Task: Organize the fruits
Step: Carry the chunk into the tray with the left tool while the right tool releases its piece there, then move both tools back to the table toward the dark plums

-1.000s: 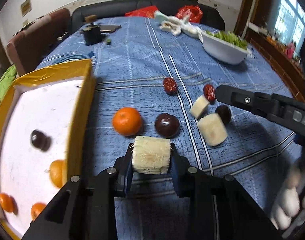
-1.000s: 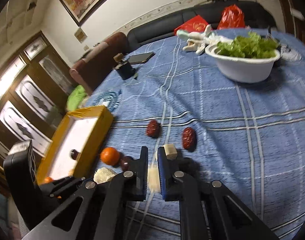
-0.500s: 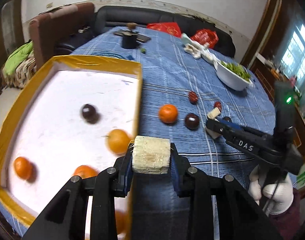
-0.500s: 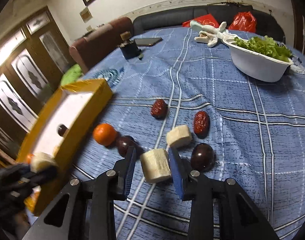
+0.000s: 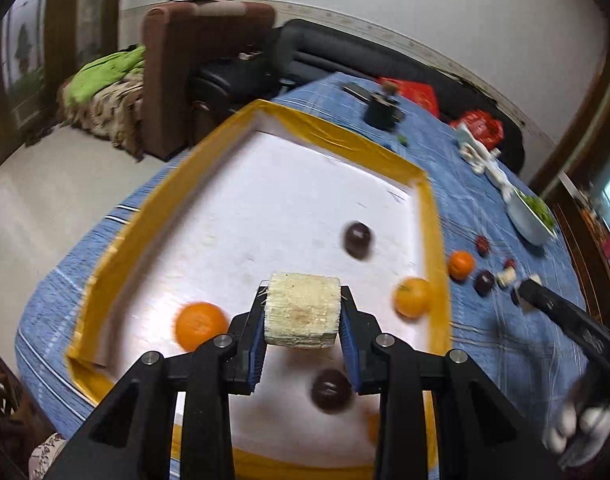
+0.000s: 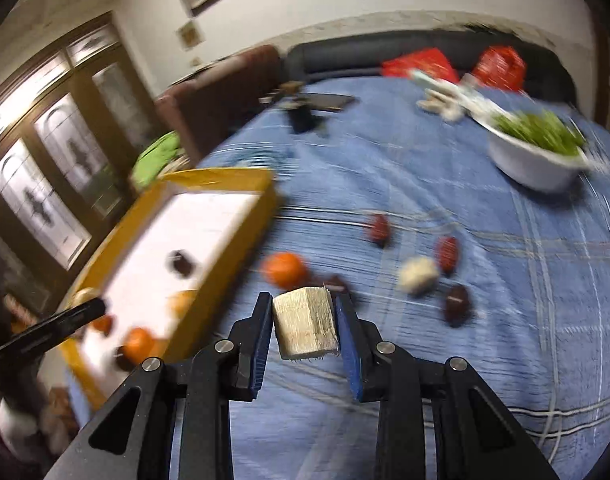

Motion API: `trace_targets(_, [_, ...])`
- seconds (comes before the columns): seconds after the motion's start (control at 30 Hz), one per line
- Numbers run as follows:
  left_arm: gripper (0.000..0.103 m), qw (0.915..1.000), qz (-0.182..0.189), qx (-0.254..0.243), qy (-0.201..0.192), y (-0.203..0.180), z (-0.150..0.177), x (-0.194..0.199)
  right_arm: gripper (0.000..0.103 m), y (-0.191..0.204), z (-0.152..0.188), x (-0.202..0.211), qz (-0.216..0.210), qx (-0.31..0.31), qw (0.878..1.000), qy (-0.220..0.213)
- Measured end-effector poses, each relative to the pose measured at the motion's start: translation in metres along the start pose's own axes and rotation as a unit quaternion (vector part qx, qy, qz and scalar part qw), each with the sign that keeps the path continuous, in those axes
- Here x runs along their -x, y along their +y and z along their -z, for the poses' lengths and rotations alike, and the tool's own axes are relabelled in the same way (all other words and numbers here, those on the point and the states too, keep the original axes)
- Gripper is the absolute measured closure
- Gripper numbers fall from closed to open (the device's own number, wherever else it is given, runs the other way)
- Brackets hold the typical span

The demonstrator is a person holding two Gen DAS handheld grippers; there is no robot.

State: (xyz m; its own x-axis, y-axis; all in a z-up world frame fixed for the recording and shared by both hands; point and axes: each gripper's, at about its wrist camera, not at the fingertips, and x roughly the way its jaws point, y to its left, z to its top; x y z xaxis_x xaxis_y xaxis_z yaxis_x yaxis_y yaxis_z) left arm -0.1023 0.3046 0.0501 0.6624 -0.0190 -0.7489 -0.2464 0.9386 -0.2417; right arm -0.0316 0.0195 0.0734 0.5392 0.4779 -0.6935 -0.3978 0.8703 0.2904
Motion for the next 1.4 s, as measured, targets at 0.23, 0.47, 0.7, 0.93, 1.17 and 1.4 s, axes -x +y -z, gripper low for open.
trace_targets(0.23, [0.072,0.9997,-0.025,0.003,0.002,0.025,-0.015,-0.011,0.067,0.093,-0.009,-0.036,-0.053,0.081,0.995,0.036])
trace_targets(0.47, [0.072,0.9998,-0.012,0.0,-0.013,0.027,-0.012,-0.005,0.067,0.132,-0.005,-0.082,-0.052,0.104,0.991,0.072])
trace_targets(0.7, [0.051,0.9996,-0.002,0.019,-0.021,0.032,-0.007,0.005,0.065,0.138,0.002,-0.093,-0.036,0.118,0.989,0.078])
trace_targets(0.93, [0.036,0.9991,-0.015,0.008,-0.039,0.019,-0.001,0.023,0.042,0.139,0.003,-0.081,-0.036,0.115,0.991,0.06])
trace_targets(1.17, [0.032,0.9977,-0.04,-0.026,-0.049,-0.004,0.01,0.033,0.042,0.122,0.009,-0.062,-0.033,0.091,0.994,0.046])
trace_targets(1.4, [0.03,0.9964,-0.042,-0.053,-0.051,-0.025,0.02,0.038,0.039,0.098,0.016,-0.037,-0.023,0.067,0.997,0.028])
